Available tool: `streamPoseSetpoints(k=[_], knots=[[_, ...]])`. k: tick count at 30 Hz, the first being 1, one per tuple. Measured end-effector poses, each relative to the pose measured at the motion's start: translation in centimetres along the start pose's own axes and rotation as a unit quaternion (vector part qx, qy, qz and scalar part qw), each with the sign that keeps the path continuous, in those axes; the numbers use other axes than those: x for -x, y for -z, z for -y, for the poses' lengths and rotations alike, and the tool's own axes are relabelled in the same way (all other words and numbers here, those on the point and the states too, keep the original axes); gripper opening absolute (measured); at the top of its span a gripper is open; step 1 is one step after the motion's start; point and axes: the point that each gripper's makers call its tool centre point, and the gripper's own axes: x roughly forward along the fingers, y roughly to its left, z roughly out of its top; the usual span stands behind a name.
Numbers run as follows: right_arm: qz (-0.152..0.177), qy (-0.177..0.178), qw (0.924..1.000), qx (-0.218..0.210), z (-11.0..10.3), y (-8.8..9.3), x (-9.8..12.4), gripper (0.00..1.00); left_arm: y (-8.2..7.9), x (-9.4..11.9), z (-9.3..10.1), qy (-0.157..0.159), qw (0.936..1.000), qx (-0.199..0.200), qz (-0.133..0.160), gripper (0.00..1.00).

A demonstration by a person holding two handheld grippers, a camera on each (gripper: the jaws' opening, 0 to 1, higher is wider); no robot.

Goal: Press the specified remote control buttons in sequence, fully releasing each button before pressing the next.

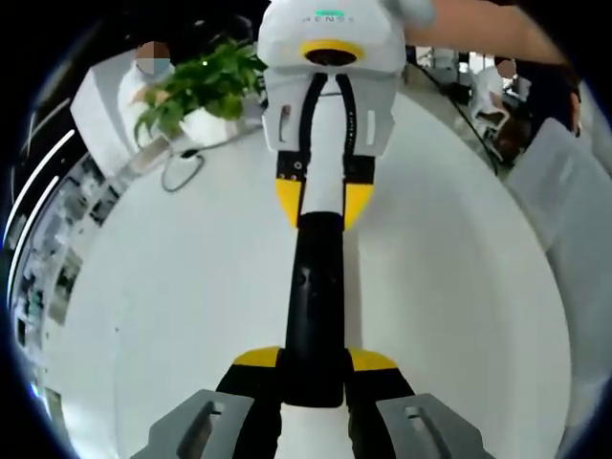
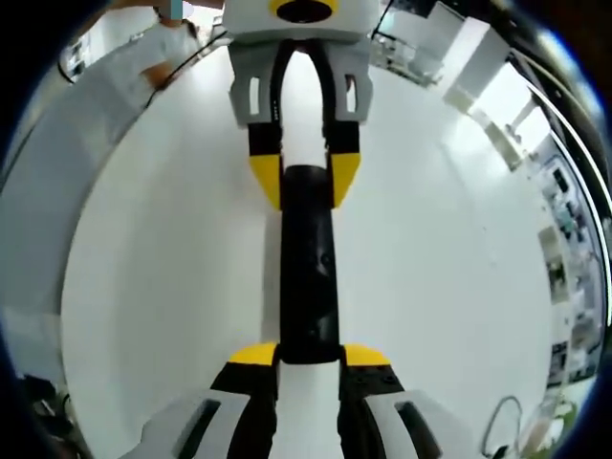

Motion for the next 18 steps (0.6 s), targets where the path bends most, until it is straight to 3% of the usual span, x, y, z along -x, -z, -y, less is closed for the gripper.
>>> streamPoseSetpoints(k=[10,18], knots=[[0.000,0.010,0.9999,0.006,1.7,-0.2,-1.2,0.20,1.0,-0.4,-1.7,-0.008,0.9998,-0.003,-0.019,0.23],[-0.006,0.013,0.9999,0.009,2.3,-0.1,-1.9,0.20,1.3,-0.7,-1.6,-0.007,0.9992,-0.007,-0.038,0.23]])
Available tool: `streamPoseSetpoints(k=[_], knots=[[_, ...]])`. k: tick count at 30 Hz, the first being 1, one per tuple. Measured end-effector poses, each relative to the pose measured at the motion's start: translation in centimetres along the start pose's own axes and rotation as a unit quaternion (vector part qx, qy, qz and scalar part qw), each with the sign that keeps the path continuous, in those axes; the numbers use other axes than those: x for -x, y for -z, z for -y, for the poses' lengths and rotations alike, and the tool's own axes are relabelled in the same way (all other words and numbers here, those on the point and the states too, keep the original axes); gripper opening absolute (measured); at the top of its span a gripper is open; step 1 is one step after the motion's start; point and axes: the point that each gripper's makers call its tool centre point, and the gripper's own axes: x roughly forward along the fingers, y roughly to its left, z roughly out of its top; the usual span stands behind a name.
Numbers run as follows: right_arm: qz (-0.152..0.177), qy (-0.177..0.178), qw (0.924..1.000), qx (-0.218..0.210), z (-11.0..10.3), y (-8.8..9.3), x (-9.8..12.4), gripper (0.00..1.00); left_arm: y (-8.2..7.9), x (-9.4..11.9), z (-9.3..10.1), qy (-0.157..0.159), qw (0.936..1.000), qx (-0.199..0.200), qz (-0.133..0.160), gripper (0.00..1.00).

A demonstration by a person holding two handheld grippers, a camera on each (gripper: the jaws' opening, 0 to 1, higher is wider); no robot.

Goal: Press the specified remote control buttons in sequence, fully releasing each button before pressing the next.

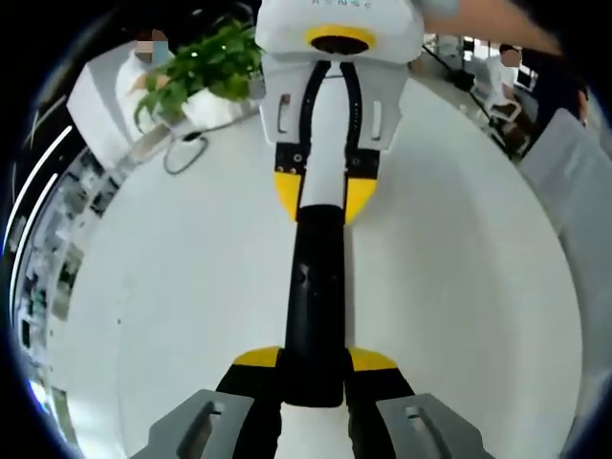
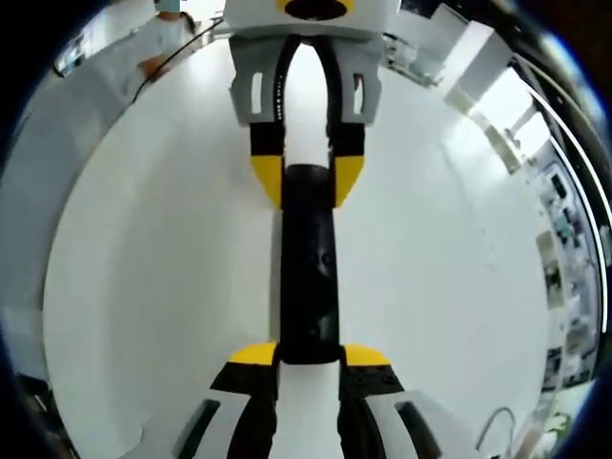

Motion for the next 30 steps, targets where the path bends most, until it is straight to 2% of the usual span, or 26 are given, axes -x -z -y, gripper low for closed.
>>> streamPoseSetpoints(k=[25,30], knots=[[-0.013,0.003,0.9999,0.001,0.44,0.20,-0.50,0.20,0.31,-0.28,-0.62,0.006,0.9999,0.005,-0.011,0.24],[-0.011,0.008,0.9999,-0.008,0.56,0.27,-0.39,0.24,0.42,-0.13,-0.80,-0.005,0.9999,0.008,-0.012,0.30]])
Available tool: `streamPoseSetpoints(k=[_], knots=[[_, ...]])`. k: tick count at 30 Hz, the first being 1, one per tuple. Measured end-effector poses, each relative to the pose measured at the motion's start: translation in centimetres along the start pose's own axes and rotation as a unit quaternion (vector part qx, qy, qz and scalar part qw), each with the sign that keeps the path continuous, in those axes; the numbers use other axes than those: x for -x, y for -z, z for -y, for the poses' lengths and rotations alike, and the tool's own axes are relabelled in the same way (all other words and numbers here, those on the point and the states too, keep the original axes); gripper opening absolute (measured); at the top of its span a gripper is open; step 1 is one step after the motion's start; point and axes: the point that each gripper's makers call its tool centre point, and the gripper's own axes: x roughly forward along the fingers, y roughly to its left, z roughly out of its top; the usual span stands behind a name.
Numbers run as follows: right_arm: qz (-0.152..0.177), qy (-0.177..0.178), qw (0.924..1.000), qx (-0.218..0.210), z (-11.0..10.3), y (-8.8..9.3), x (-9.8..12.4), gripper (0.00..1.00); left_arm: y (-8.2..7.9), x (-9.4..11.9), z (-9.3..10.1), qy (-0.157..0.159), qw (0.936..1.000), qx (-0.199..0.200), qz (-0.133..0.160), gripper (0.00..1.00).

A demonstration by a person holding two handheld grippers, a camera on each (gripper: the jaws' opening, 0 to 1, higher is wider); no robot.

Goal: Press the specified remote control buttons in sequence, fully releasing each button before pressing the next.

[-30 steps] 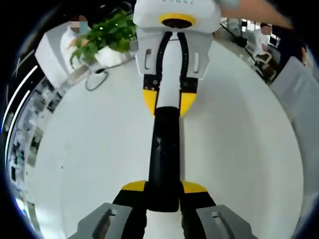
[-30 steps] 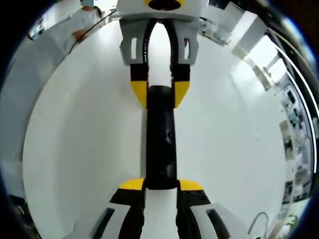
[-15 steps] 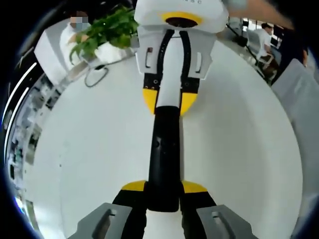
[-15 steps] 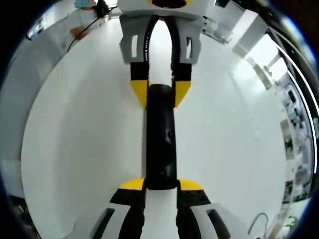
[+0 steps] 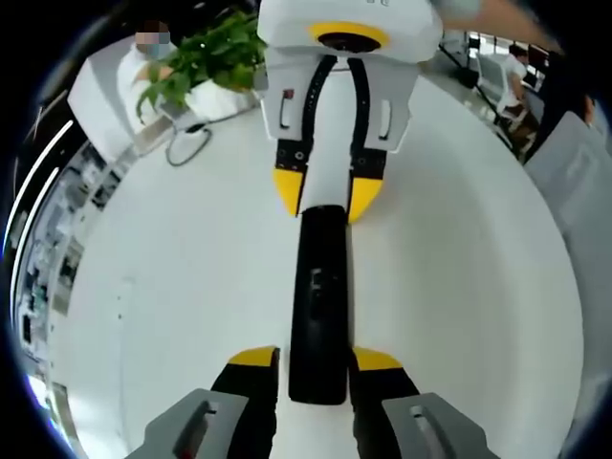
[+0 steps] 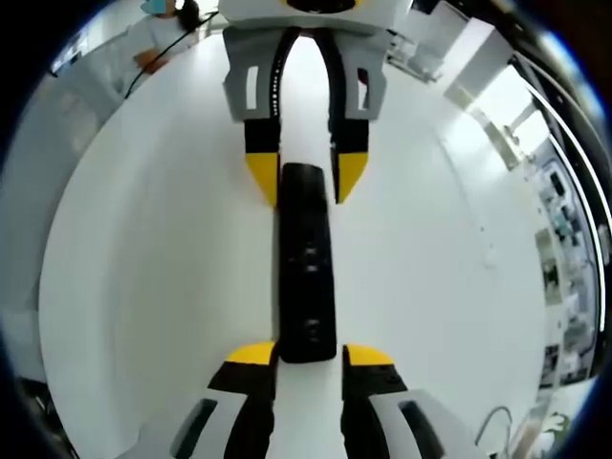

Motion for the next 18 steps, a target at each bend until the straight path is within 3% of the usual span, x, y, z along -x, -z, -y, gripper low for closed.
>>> streamPoseSetpoints(k=[6,15,18], knots=[[0.015,0.006,0.9998,-0.015,0.3,-0.3,0.6,0.24,0.3,0.3,-0.2,-0.010,0.9999,0.002,-0.004,0.33],[0.023,0.011,0.9991,-0.035,-0.1,-0.3,1.3,0.25,0.1,1.6,-0.7,-0.025,0.9990,0.031,0.019,0.33],[0.045,0.019,0.9973,-0.056,0.0,-1.0,1.9,0.25,0.0,2.1,-0.7,-0.031,0.9982,0.039,0.034,0.33]])
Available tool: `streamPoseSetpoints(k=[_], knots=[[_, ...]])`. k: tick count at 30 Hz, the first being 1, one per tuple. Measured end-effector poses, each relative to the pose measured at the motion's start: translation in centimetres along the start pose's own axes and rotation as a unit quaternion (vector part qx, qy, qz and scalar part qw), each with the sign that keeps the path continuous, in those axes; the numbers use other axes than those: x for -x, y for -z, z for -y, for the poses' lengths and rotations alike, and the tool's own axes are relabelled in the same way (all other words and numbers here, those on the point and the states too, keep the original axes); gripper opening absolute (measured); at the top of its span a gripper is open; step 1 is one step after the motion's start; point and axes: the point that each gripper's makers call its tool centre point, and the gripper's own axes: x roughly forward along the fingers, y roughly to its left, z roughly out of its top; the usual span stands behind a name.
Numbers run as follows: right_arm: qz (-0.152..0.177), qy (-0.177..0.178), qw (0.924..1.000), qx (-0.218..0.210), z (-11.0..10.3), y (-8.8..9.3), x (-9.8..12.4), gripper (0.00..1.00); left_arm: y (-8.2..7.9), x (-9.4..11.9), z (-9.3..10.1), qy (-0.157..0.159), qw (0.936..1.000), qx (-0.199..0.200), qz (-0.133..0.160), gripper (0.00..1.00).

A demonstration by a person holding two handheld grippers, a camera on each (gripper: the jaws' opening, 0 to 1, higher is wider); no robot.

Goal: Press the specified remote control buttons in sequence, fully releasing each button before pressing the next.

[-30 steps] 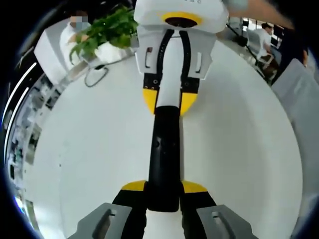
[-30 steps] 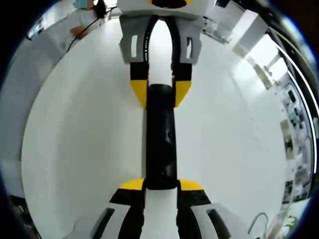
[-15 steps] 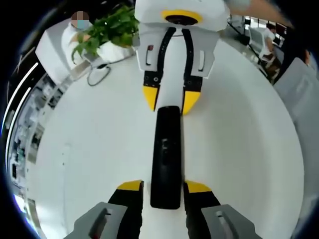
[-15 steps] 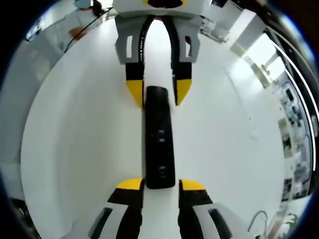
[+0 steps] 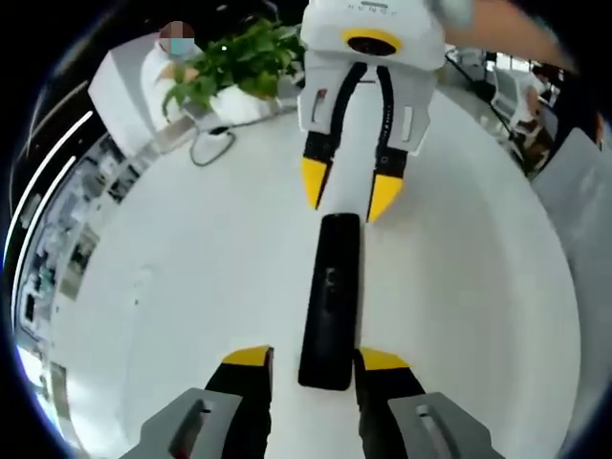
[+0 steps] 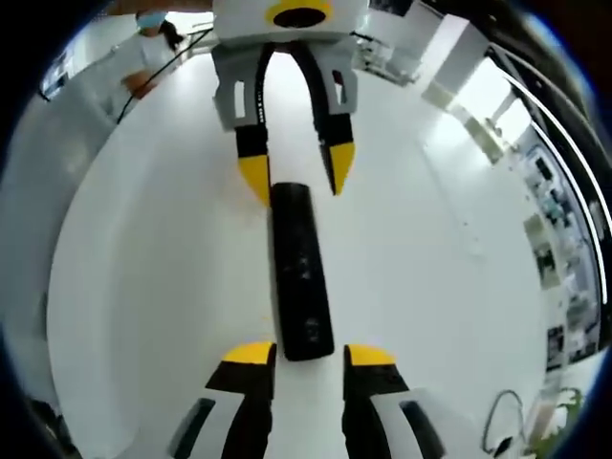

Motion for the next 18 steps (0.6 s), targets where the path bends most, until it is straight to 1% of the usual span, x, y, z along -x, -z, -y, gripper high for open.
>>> streamPoseSetpoints(k=[2,4,6,8,12,16,18], knots=[[0.008,0.004,0.9999,-0.008,0.2,-0.2,0.3,0.26,-0.4,0.5,0.4,-0.003,0.9999,0.011,0.010,0.34],[0.015,0.007,0.9996,-0.023,0.1,-0.4,0.5,0.27,-0.3,0.5,0.1,-0.008,0.9997,0.017,0.017,0.35],[0.020,0.006,0.9993,-0.029,-0.4,-0.5,0.7,0.27,-0.4,0.9,0.5,-0.011,0.9994,0.024,0.022,0.35],[0.024,0.010,0.9991,-0.033,-0.6,-0.5,0.9,0.28,-0.1,1.1,0.3,-0.015,0.9989,0.034,0.030,0.35],[0.039,0.012,0.9973,-0.060,-1.4,-0.6,1.4,0.30,0.0,1.7,0.3,-0.021,0.9970,0.060,0.043,0.37],[0.048,0.019,0.9955,-0.079,-1.3,-0.3,1.7,0.32,-0.4,2.4,1.1,-0.025,0.9956,0.071,0.056,0.39],[0.060,0.025,0.9932,-0.097,-1.3,-0.5,1.9,0.33,-0.7,2.8,1.5,-0.028,0.9947,0.077,0.062,0.39]])
